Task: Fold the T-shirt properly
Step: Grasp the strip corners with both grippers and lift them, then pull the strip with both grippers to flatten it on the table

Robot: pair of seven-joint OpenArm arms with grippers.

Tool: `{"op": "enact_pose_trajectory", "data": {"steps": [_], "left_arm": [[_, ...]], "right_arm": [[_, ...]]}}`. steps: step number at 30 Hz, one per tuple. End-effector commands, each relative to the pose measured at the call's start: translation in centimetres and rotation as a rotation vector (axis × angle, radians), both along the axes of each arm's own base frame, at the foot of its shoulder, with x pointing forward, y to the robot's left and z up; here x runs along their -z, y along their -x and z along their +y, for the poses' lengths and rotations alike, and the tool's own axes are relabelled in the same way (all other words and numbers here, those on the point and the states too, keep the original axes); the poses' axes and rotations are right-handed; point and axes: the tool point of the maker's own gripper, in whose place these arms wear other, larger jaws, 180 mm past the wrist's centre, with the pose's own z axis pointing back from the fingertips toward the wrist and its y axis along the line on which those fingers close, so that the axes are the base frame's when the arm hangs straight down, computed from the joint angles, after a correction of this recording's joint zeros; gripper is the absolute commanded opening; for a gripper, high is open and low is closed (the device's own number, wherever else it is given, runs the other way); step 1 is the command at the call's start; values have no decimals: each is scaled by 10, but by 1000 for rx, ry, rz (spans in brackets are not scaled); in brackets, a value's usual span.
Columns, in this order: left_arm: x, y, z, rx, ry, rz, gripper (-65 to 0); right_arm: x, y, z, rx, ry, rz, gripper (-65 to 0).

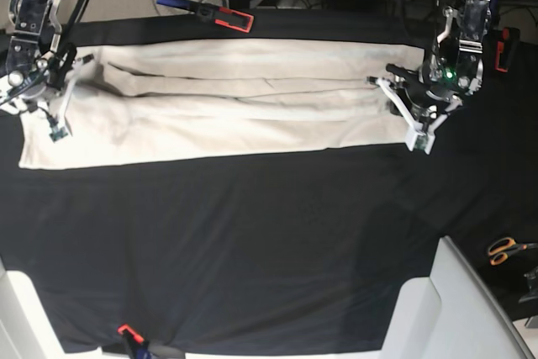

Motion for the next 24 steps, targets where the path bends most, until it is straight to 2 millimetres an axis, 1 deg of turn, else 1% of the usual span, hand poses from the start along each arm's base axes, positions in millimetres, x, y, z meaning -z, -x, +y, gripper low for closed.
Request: {"op": "enact_pose_trajectory", "data": {"steps": [1,7,10,12,14,16,18,24], "left_arm": [[-9,-9,4,3,-9,-36,-650],[-9,-9,4,5,-8,-36,-650],[-7,-3,4,5,-8,-25,-650],[-10,-3,2,18,-16,-35,-650],[-10,1,3,35,-52,-33,-650],[-10,2,7,58,-109,-33,-650],[-8,2,5,58,-130,-34,-650],[-8,2,5,62,-141,-35,-650]], "right_arm": [[-5,-5,-7,7,19,-18,-644],[12,-3,-2,4,-22,-13,-644],[11,-4,-3,3,-18,-18,-641],[11,-4,-5,3,-15,-18,-638],[10,-5,-5,2,-15,-19,-638],[11,-5,-4,3,-16,-19,-636],[11,-5,-4,3,-16,-19,-636],[10,-5,-4,2,-15,-22,-635]]}}
